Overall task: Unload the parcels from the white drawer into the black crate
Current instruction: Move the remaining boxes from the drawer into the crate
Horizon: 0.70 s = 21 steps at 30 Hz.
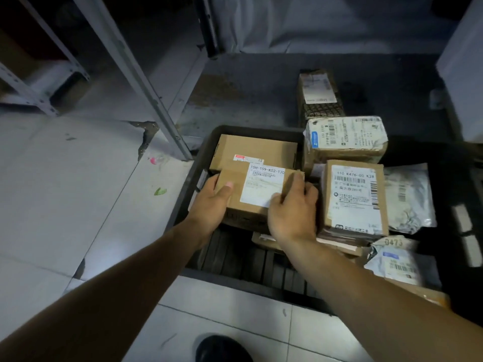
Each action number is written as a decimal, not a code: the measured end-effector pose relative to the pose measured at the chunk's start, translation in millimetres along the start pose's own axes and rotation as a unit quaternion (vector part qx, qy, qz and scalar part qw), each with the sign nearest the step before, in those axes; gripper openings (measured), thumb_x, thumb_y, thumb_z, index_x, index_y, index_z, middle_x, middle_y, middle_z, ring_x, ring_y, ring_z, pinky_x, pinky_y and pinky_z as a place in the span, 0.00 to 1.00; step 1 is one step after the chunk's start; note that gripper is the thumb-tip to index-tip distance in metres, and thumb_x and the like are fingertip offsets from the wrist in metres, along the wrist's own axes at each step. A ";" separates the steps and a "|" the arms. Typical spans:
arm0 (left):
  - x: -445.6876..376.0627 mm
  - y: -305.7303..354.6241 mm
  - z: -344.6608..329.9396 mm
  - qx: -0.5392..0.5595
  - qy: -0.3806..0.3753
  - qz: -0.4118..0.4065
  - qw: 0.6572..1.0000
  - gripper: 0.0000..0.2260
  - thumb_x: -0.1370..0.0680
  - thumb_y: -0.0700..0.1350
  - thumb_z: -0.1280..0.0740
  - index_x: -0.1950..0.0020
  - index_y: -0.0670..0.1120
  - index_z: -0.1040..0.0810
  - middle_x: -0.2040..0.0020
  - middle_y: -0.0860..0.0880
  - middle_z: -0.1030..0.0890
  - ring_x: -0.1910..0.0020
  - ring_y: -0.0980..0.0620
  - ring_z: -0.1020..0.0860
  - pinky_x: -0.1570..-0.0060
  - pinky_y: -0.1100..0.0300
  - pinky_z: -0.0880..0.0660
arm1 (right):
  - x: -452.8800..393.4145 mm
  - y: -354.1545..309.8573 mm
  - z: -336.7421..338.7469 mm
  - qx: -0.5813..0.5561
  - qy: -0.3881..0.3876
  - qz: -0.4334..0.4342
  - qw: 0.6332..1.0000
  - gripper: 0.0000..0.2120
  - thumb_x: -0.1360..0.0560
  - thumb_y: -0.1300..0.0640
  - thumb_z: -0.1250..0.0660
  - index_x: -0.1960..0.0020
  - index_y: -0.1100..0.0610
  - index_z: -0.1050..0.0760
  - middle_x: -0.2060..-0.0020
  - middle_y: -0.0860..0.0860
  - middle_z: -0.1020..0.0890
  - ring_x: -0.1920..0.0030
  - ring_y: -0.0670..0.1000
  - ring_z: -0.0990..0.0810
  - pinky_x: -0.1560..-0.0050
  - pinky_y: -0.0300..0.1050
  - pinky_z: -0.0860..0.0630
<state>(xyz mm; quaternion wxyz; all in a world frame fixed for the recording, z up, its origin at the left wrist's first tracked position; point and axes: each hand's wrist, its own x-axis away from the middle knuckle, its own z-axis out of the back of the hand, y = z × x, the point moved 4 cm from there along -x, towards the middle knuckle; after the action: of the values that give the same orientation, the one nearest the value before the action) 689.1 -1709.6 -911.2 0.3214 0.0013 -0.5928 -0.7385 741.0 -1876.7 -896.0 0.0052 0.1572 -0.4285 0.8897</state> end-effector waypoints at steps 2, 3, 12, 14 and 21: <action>1.2 0.9 -1.5 -0.019 0.009 -0.006 1.000 0.18 0.15 0.50 0.40 0.24 0.53 0.33 0.35 0.50 0.20 0.38 0.51 0.21 0.33 0.47 0.25 | 10.0 -6.5 -1.0 0.100 -0.034 0.061 0.993 0.32 0.19 0.55 0.37 0.19 0.52 0.45 0.21 0.58 0.49 0.21 0.62 0.48 0.22 0.52 0.44; 2.2 1.0 -3.1 -0.025 0.010 -0.010 1.000 0.19 0.15 0.50 0.40 0.23 0.53 0.34 0.35 0.50 0.21 0.39 0.52 0.21 0.33 0.47 0.25 | 14.0 -6.7 -2.8 0.153 -0.043 0.090 0.983 0.32 0.20 0.52 0.36 0.19 0.51 0.44 0.21 0.58 0.48 0.21 0.63 0.50 0.22 0.54 0.44; 4.2 20.3 0.9 -0.184 -0.055 -0.100 0.976 0.33 0.18 0.49 0.32 0.18 0.58 0.47 0.28 0.55 0.33 0.34 0.56 0.28 0.41 0.61 0.26 | 15.4 -2.3 7.3 0.306 -0.110 0.215 0.921 0.29 0.19 0.45 0.38 0.22 0.50 0.40 0.26 0.55 0.39 0.26 0.60 0.41 0.29 0.54 0.33; 3.0 31.4 12.2 -0.325 -0.074 -0.164 0.928 0.40 0.24 0.54 0.26 0.19 0.59 0.46 0.27 0.58 0.37 0.30 0.57 0.34 0.34 0.59 0.30 | 13.1 -6.5 12.8 0.332 -0.133 0.230 0.905 0.28 0.19 0.46 0.36 0.23 0.51 0.39 0.27 0.55 0.38 0.27 0.59 0.39 0.32 0.53 0.30; 1.5 29.3 17.9 -0.459 -0.114 -0.191 0.860 0.45 0.29 0.52 0.21 0.19 0.57 0.44 0.21 0.52 0.38 0.24 0.48 0.37 0.25 0.51 0.38 | 2.3 -24.2 19.8 0.398 -0.191 0.230 0.867 0.26 0.19 0.50 0.35 0.24 0.54 0.38 0.30 0.57 0.31 0.32 0.61 0.29 0.39 0.53 0.26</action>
<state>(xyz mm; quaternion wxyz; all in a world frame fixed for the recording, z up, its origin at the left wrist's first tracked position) 694.9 -1697.3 -879.6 0.0686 -0.1173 -0.2077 -0.9687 747.8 -1876.9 -865.4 -0.3447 0.2100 -0.0549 0.9133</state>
